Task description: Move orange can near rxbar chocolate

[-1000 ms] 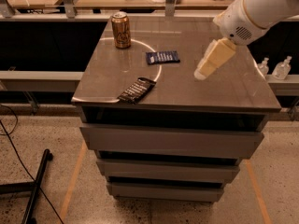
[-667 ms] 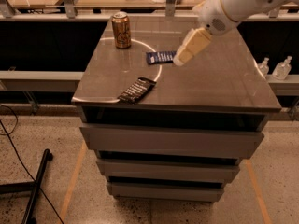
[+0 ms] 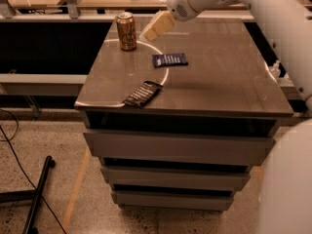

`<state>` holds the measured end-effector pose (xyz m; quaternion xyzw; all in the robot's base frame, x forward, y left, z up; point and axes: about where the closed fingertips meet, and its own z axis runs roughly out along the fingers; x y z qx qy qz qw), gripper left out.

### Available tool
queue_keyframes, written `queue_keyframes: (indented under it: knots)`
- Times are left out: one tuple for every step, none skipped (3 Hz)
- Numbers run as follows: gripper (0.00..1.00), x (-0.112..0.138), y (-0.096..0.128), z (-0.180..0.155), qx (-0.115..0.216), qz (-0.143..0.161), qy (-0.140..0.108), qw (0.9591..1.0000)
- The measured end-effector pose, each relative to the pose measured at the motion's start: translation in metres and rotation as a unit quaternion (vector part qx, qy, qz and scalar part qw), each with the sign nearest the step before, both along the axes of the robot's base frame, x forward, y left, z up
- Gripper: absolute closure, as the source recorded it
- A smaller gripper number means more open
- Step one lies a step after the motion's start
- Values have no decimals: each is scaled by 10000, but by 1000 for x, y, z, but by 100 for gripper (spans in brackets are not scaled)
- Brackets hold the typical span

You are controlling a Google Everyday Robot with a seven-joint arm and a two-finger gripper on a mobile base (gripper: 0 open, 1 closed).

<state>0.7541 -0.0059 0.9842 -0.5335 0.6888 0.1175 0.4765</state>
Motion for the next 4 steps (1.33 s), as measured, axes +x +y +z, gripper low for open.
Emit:
queue_keyframes:
  knots:
    - [0, 41, 38, -14, 537, -67, 85, 9985]
    - [0, 74, 65, -37, 965, -224, 216, 9949]
    - [0, 106, 96, -60, 1419, -319, 384, 9886]
    - [0, 120, 114, -68, 1650, -325, 446, 9847]
